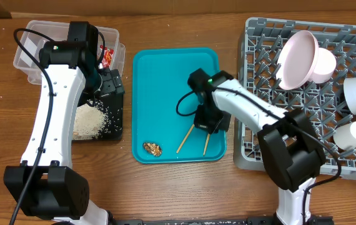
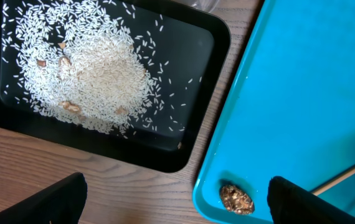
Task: Sort waste into correct bins and load items into the dishwasher
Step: 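Lift one chopstick with the right gripper and carry it to the rack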
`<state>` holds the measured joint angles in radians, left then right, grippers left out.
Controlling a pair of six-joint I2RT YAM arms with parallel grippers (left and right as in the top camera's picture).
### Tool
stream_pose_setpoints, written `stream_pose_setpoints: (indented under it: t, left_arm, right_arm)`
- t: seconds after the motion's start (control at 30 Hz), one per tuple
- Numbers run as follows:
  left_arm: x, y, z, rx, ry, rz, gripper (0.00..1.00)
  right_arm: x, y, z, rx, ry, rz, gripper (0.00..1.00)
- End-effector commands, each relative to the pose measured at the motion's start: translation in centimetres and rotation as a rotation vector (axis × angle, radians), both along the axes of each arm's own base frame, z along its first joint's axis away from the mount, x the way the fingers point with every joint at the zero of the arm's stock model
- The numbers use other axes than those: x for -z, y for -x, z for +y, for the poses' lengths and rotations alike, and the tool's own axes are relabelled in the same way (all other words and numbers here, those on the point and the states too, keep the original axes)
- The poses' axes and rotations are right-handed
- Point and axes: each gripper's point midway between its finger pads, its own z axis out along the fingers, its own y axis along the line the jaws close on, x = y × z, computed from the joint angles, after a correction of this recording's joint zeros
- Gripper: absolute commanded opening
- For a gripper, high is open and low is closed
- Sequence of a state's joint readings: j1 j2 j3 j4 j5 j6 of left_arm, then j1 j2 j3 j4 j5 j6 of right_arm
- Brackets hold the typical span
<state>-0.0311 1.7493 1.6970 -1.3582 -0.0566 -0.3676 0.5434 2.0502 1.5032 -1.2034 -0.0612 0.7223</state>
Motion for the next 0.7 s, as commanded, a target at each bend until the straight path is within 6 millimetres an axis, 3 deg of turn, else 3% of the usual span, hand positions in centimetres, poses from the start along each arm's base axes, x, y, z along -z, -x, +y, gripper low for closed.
stream_pose_setpoints:
  t: [0.0,0.13,0.27,0.43,0.67]
  left_arm:
    - [-1.1,-0.3,-0.2,-0.010,0.008,-0.036,0.94]
    - [-1.1,-0.3,-0.2,-0.010,0.008,-0.036,0.95]
    - [-1.1,-0.3,-0.2,-0.011,0.008,-0.037,0.95]
    - [-1.1,-0.3,-0.2,-0.011,0.009,-0.037,0.95]
    - [-1.1,-0.3,-0.2,-0.011,0.009,-0.036,0.95]
  right_arm:
    - [-5.9,-2.7,-0.3,-0.068,-0.072,-0.147,0.04]
    - [-9.9,-3.3,-2.1,-0.114,-0.099,-0.210,0.04]
    - [-12.5,-3.1,-5.5,-0.142,-0.092,-0.233,0.04]
    - [-12.7,-3.1,-10.2,-0.119,-0.009,-0.205,0.04]
    - [-11.2,-3.2,-13.5,-0.099,0.019,-0.172,0.04]
